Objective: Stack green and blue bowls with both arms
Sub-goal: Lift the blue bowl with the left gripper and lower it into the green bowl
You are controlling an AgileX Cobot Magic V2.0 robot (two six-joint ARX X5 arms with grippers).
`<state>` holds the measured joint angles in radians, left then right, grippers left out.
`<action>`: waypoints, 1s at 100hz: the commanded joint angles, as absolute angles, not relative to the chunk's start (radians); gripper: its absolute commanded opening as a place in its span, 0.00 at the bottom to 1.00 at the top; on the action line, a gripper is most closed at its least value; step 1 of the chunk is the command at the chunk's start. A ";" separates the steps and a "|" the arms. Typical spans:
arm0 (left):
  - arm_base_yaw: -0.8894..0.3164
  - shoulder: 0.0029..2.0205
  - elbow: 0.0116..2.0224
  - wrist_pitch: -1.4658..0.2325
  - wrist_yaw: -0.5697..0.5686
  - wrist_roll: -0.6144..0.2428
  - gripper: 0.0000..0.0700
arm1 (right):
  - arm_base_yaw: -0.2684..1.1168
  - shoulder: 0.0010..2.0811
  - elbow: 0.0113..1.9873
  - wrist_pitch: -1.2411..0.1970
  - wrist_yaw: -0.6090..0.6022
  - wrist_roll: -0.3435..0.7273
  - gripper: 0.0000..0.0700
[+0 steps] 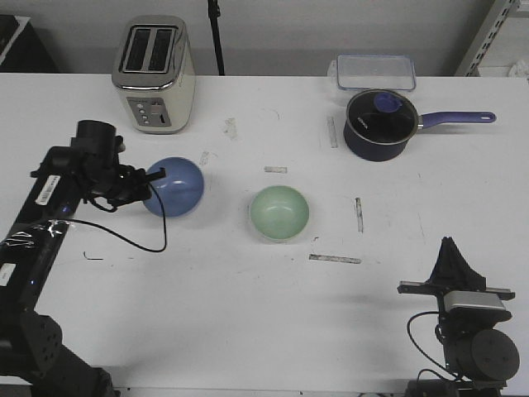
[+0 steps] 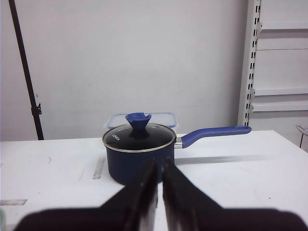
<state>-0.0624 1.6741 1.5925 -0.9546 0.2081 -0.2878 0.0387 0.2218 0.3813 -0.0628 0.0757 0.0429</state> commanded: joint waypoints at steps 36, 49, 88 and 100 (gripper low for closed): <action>-0.361 1.819 1.734 -0.916 0.211 -0.387 0.00 | 0.040 0.216 0.385 -0.052 0.078 0.056 0.01; -0.439 1.899 1.821 -0.937 0.211 -0.387 0.00 | 0.040 0.216 0.385 -0.052 0.078 0.056 0.01; -0.547 2.059 1.958 -0.948 0.210 -0.387 0.00 | 0.040 0.216 0.385 -0.052 0.078 0.056 0.01; -0.551 2.064 1.958 -0.943 0.210 -0.385 0.13 | 0.040 0.216 0.385 -0.052 0.078 0.056 0.01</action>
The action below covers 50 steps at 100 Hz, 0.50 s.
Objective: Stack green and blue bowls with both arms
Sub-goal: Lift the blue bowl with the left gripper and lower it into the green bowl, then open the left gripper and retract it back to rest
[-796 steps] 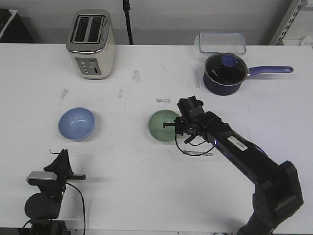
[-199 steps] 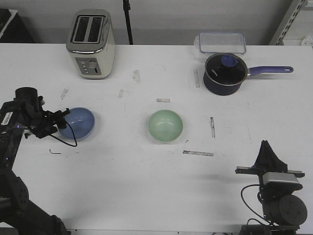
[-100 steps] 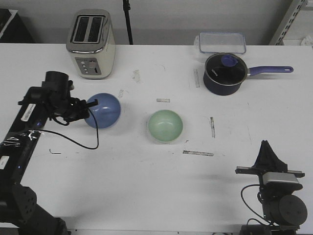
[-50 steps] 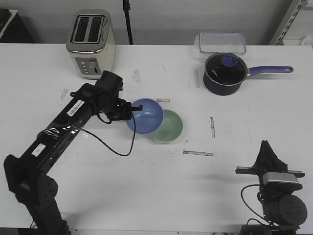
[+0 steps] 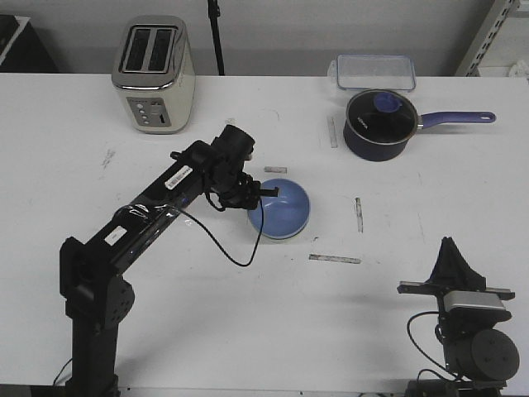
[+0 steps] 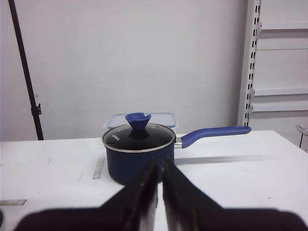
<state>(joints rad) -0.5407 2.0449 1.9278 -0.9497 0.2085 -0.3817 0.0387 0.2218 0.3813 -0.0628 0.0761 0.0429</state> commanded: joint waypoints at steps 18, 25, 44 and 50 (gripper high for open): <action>-0.555 2.057 1.958 -0.938 0.211 -0.379 0.35 | 0.040 0.216 0.385 -0.052 0.078 0.056 0.01; -0.555 2.045 1.958 -0.934 0.211 -0.379 0.35 | 0.040 0.216 0.385 -0.052 0.078 0.056 0.01; -0.550 1.981 1.958 -0.918 0.211 -0.381 0.35 | 0.040 0.216 0.385 -0.052 0.078 0.056 0.01; -0.542 1.958 1.958 -0.918 0.211 -0.380 0.35 | 0.040 0.216 0.385 -0.052 0.078 0.056 0.01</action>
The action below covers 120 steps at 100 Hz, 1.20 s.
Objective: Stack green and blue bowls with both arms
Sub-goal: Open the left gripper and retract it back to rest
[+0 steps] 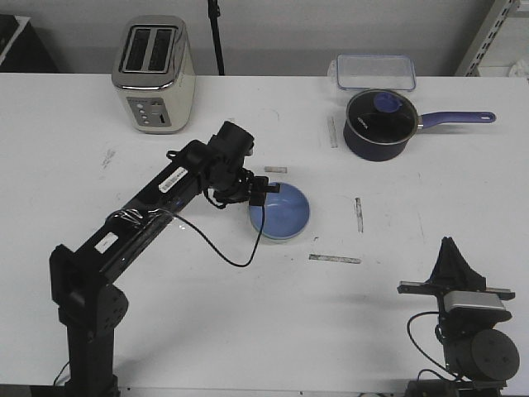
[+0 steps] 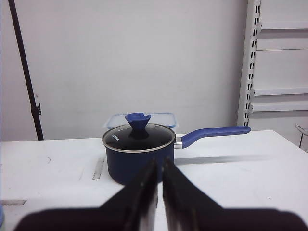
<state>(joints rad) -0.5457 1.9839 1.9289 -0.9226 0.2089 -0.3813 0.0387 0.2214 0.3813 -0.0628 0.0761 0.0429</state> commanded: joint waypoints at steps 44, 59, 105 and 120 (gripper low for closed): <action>-0.426 1.775 1.865 -0.849 0.207 -0.308 0.34 | 0.040 0.216 0.385 -0.052 0.079 0.056 0.01; -0.377 1.665 1.696 -0.699 0.207 -0.287 0.33 | 0.040 0.216 0.385 -0.052 0.079 0.056 0.01; -0.182 1.243 1.075 -0.181 0.199 -0.237 0.04 | 0.040 0.216 0.385 -0.052 0.079 0.056 0.01; -0.121 1.081 0.859 0.022 0.176 -0.102 0.00 | 0.040 0.216 0.385 -0.052 0.079 0.056 0.01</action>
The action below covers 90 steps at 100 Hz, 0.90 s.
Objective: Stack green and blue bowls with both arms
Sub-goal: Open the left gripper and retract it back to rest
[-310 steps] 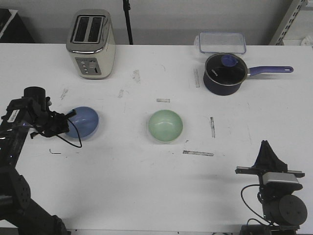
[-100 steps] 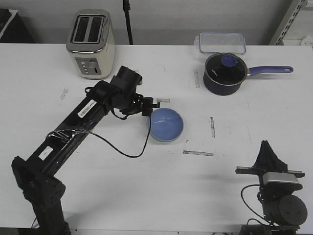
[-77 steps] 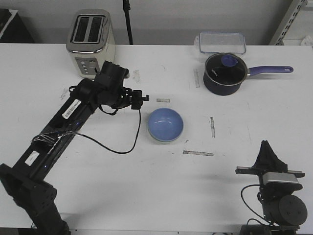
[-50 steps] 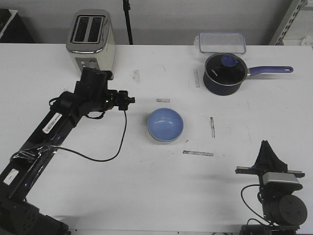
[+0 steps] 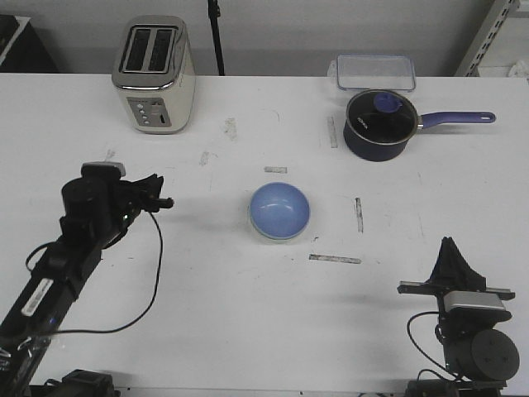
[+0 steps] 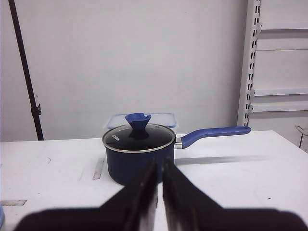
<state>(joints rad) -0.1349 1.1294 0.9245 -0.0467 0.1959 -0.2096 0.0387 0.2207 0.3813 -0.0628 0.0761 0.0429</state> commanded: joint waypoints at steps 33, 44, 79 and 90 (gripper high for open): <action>-0.043 0.727 0.565 0.077 0.026 -0.004 0.00 | 0.040 0.216 0.385 -0.052 0.079 0.056 0.01; -0.041 0.599 0.488 0.078 0.026 -0.004 0.00 | 0.040 0.216 0.385 -0.052 0.078 0.056 0.01; -0.041 0.259 0.413 -0.005 0.026 -0.005 0.00 | 0.040 0.216 0.385 -0.052 0.079 0.056 0.01; -0.041 0.198 0.413 -0.005 0.026 -0.005 0.00 | 0.040 0.216 0.385 -0.052 0.079 0.056 0.01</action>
<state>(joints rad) -0.0414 0.2195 0.4057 -0.0135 0.0254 -0.0158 0.0387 0.2207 0.3813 -0.0628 0.0780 0.0429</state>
